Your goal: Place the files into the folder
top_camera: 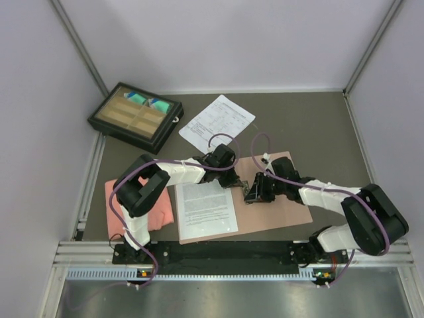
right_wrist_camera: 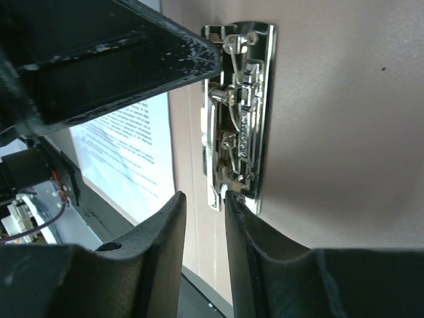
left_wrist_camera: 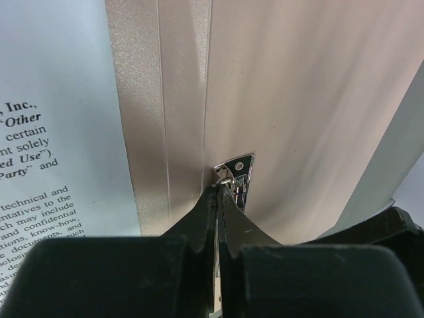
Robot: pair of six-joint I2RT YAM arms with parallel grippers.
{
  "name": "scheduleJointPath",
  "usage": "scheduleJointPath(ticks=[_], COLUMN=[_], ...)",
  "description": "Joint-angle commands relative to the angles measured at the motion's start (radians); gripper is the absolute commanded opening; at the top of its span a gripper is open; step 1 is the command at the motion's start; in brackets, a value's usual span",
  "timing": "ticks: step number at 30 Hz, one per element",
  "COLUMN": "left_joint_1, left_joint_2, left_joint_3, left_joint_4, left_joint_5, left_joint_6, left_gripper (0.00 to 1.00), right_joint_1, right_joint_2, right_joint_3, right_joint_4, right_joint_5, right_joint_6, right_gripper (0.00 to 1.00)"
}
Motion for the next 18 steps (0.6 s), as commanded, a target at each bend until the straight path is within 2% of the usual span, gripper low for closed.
scheduleJointPath(ticks=[1,6,13,15,18], left_joint_1=[-0.004,-0.006,-0.004,-0.004,-0.004], left_joint_2=[0.022,0.017,0.017,0.016,0.014], left_joint_3=[-0.004,-0.007,-0.006,-0.006,-0.006], left_joint_4=[-0.022,-0.023,-0.026,-0.029,-0.030], left_joint_5=[-0.022,-0.027,-0.028,-0.030,-0.030], left_joint_6=[-0.016,-0.012,-0.013,-0.010,-0.007], left_gripper=[0.00,0.00,0.00,0.00,0.00], right_joint_1=[0.007,0.004,0.004,0.004,0.004], right_joint_2=[0.029,0.061,0.060,0.052,0.072], right_joint_3=[0.002,-0.006,-0.031,-0.031,-0.022], right_joint_4=[0.027,0.074,0.117,0.107,0.094], right_joint_5=[0.015,-0.009,-0.037,-0.031,-0.023], right_joint_6=[-0.043,-0.035,-0.008,-0.012,-0.021], right_gripper=[0.30,0.27,0.10,0.01,0.00])
